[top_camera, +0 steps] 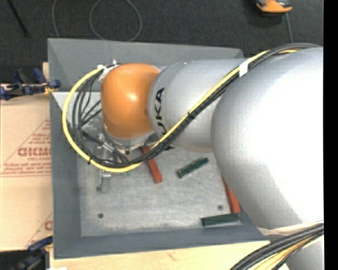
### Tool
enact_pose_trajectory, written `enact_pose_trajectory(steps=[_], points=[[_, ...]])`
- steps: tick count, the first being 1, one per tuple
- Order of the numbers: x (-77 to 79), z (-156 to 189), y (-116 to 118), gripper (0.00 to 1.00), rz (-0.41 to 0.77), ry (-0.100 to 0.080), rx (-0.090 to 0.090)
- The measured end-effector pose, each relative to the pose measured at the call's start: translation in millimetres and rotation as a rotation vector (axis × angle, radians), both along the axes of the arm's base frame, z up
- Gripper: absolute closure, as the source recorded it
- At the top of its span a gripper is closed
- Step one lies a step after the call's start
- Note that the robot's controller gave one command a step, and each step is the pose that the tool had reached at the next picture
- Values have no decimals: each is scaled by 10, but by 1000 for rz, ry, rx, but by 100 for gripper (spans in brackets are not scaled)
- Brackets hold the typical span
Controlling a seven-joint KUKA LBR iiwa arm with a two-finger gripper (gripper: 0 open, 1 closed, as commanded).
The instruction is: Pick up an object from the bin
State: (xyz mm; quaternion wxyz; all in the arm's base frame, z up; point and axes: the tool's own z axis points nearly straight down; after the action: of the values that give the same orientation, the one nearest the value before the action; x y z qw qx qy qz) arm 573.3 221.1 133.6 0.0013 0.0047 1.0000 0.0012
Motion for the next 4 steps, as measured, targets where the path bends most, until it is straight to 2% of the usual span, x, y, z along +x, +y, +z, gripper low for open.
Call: enact_pose_trajectory(steps=[1, 2, 3, 4], points=[[286, 265, -781, 0, -118, -6, -3], [627, -320, -1765, 0, 5, -1, -7], [442, -634, -2347, 0, 342, 1, -6], [828, -192, -3029, 0, 157, -9, -6]])
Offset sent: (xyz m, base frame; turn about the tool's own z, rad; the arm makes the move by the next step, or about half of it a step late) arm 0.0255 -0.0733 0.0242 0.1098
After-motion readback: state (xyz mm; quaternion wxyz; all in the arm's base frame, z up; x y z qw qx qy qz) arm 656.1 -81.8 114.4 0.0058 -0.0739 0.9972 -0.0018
